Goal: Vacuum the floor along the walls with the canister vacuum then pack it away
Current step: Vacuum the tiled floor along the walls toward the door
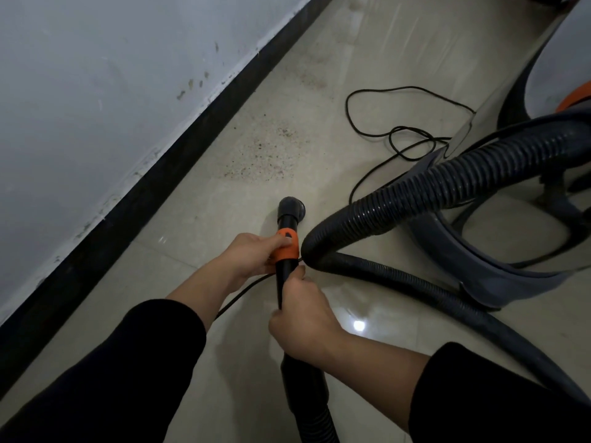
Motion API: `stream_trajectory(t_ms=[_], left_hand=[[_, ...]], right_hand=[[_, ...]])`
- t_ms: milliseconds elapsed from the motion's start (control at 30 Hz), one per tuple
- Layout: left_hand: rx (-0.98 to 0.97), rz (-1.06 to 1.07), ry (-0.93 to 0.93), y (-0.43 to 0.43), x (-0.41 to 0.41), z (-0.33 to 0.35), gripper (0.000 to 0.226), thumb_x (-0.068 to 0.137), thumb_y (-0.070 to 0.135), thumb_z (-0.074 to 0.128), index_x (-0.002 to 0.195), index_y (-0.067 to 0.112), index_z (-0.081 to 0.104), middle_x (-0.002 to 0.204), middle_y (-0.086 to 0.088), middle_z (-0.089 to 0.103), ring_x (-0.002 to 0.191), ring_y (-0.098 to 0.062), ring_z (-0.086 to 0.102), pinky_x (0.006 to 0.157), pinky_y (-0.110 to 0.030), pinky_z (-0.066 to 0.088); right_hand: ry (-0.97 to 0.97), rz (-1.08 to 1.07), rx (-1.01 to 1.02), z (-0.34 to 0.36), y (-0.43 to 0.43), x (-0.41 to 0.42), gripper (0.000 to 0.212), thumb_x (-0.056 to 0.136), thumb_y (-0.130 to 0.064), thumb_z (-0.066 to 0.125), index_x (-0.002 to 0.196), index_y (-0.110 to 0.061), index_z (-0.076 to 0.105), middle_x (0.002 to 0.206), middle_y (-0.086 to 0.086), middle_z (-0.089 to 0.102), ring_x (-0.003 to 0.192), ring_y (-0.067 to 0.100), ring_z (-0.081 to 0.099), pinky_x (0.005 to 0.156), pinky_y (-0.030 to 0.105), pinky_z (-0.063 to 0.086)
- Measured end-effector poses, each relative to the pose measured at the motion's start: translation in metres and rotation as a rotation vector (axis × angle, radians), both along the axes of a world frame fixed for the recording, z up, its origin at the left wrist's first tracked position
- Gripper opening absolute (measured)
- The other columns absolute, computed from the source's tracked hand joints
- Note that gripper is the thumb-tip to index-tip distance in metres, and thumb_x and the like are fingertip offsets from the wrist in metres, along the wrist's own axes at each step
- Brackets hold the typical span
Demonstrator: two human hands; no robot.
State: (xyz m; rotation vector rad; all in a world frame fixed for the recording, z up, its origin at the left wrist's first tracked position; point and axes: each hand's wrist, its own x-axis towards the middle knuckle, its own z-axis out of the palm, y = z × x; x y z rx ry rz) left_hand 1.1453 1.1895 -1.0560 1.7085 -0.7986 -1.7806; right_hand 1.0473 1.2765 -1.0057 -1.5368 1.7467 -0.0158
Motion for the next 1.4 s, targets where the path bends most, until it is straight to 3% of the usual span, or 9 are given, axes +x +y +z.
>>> stream_trajectory(t_ms=[167,367,500,667,900,1000,1133,1200,1400], left_hand=[[0.02,-0.003,-0.003,0.02,-0.002,0.001,0.035,0.082,0.023,0.076,0.096,-0.007,0.063,0.108,-0.027,0.068,0.096,-0.031,0.071,0.088,-0.04,0.058],[0.047,0.033,0.018,0.046,-0.003,0.002,0.025,0.082,0.023,0.075,0.086,0.002,0.063,0.103,-0.023,0.069,0.097,-0.03,0.07,0.077,-0.03,0.06],[0.083,0.085,0.054,0.055,-0.002,0.001,0.036,0.081,0.026,0.076,0.1,-0.001,0.063,0.103,-0.02,0.069,0.094,-0.026,0.07,0.073,-0.028,0.059],[0.146,0.152,0.178,0.057,0.0,0.005,0.044,0.087,0.028,0.071,0.118,0.001,0.055,0.111,-0.017,0.066,0.096,-0.026,0.069,0.072,-0.031,0.057],[0.085,0.428,0.205,0.044,-0.006,0.023,0.027,0.093,0.02,0.063,0.108,-0.002,0.056,0.1,-0.019,0.064,0.086,-0.028,0.066,0.07,-0.035,0.055],[0.028,0.464,0.158,0.033,-0.005,0.048,0.018,0.095,0.018,0.061,0.09,0.001,0.059,0.093,-0.024,0.065,0.08,-0.029,0.066,0.076,-0.038,0.054],[-0.033,0.442,0.053,0.019,0.001,0.104,0.018,0.095,0.021,0.061,0.091,0.004,0.061,0.089,-0.022,0.066,0.076,-0.027,0.065,0.077,-0.038,0.054],[-0.035,0.432,0.032,0.014,0.002,0.138,0.014,0.095,0.023,0.061,0.091,0.009,0.062,0.093,-0.022,0.065,0.076,-0.027,0.062,0.081,-0.039,0.052],[-0.039,0.38,-0.123,0.003,-0.015,0.237,0.015,0.095,0.028,0.061,0.083,0.02,0.06,0.109,-0.024,0.063,0.086,-0.027,0.059,0.087,-0.044,0.049]], right_hand=[[0.028,0.032,0.027,0.008,0.015,-0.009,0.059,0.083,-0.006,0.06,0.134,-0.002,0.032,0.121,0.015,0.049,0.108,0.029,0.054,0.072,0.027,0.036],[0.038,0.114,0.066,0.014,0.028,-0.022,0.05,0.08,-0.007,0.063,0.124,-0.008,0.039,0.101,0.005,0.045,0.087,0.02,0.049,0.053,0.019,0.033],[0.062,0.196,0.038,0.016,0.029,-0.032,0.043,0.078,-0.011,0.065,0.113,-0.011,0.041,0.096,0.003,0.047,0.083,0.019,0.051,0.052,0.019,0.033],[0.047,0.261,0.006,0.019,0.015,-0.042,0.035,0.077,-0.014,0.067,0.104,-0.014,0.045,0.09,0.004,0.054,0.078,0.019,0.055,0.057,0.027,0.042],[-0.048,0.279,-0.048,0.023,-0.005,-0.032,0.037,0.077,-0.016,0.07,0.106,-0.01,0.048,0.093,0.008,0.059,0.083,0.025,0.06,0.065,0.033,0.049],[-0.043,0.354,-0.123,0.038,-0.015,-0.025,0.044,0.082,-0.022,0.07,0.117,-0.008,0.046,0.105,0.011,0.058,0.095,0.03,0.06,0.072,0.031,0.046],[-0.108,0.347,-0.196,0.088,-0.019,-0.036,0.03,0.09,-0.016,0.059,0.119,-0.011,0.055,0.114,0.011,0.057,0.105,0.03,0.057,0.089,0.041,0.05],[-0.138,0.329,-0.281,0.122,-0.024,-0.054,0.035,0.094,-0.015,0.055,0.128,-0.01,0.055,0.118,0.01,0.058,0.11,0.026,0.055,0.096,0.036,0.046],[-0.12,0.129,-0.615,0.237,-0.058,-0.128,0.033,0.09,-0.007,0.056,0.122,-0.003,0.063,0.111,0.009,0.063,0.104,0.024,0.059,0.092,0.037,0.05]])
